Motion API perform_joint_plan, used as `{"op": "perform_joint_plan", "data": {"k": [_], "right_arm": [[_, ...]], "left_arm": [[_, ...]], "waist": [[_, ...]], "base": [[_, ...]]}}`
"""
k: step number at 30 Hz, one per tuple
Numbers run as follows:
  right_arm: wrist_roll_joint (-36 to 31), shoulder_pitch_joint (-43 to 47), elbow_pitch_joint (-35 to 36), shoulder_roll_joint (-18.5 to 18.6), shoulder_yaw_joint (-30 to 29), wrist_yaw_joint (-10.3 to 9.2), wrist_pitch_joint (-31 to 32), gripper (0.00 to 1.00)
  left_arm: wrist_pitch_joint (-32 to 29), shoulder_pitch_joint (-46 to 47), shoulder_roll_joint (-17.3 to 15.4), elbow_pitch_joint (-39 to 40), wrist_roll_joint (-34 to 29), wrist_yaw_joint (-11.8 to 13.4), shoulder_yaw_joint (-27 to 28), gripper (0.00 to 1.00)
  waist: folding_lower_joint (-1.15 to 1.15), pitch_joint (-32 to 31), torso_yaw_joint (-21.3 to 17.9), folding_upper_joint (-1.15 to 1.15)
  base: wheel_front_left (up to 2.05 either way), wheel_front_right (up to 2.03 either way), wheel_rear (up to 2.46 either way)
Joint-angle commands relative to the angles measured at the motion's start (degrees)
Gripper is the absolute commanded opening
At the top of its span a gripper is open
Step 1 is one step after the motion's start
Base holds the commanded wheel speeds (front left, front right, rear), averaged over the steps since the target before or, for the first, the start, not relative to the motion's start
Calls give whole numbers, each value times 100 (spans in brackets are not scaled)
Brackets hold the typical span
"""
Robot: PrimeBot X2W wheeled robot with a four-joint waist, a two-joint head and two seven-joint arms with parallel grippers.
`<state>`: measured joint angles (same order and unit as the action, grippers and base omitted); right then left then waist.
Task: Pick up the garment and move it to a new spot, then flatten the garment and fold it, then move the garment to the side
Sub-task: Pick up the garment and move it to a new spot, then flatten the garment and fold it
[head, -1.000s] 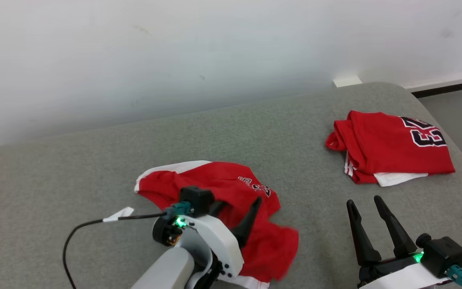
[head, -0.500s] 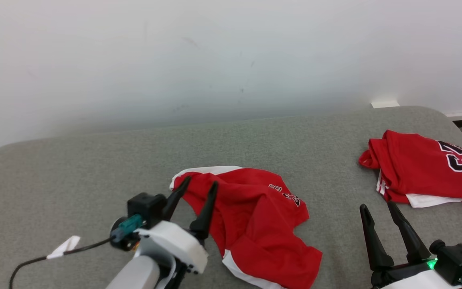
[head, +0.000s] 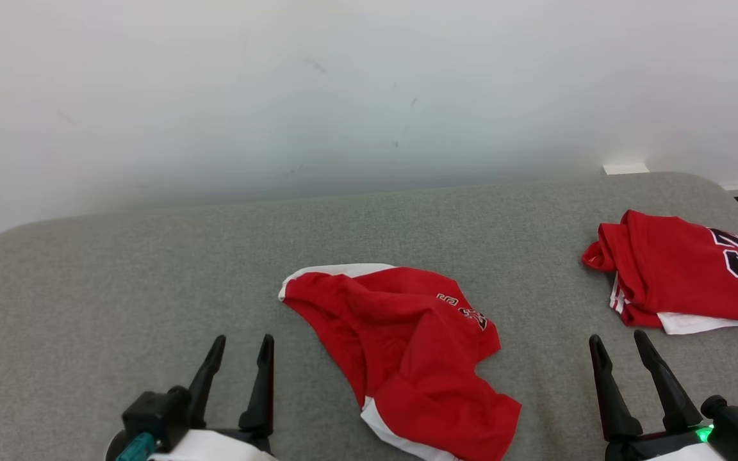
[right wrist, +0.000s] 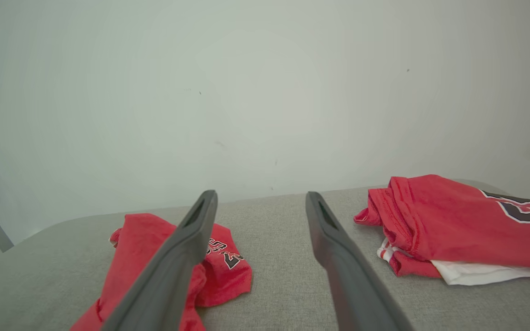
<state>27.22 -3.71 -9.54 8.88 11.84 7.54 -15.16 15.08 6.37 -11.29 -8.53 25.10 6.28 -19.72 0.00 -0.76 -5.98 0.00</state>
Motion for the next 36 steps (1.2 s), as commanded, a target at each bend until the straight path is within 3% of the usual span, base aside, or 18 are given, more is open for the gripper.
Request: {"op": "perform_joint_plan", "data": {"k": [1,12,17,26,31,36], "right_arm": [[-47,52,13,20,-20,-12,6,100],[-27,45,-39,72,38,-12,7,100],[391,266,-259,178,108,-12,17,100],[2049,583,-137,991,1810,-12,1264,100],[2567,370,-219,1064,2485,-12,1501,100],[2793,80,-617,980,2768,-12,1328,100]], "left_arm": [[5,-43,10,55,-76,-25,57,100],[7,-345,427,135,-512,-340,455,100],[7,-372,539,49,-592,-485,555,100],[8,-319,684,-34,-749,-647,700,100],[8,-294,740,-95,-817,-713,739,100],[7,-249,775,-139,-871,-763,780,100]], "waist": [[0,9,6,0],[0,-34,2,0],[0,-59,41,0],[0,12,171,0],[0,73,304,0],[0,121,467,0]], "base": [[0,0,0],[0,0,0],[0,0,0],[0,0,0],[0,0,0],[0,0,0]]}}
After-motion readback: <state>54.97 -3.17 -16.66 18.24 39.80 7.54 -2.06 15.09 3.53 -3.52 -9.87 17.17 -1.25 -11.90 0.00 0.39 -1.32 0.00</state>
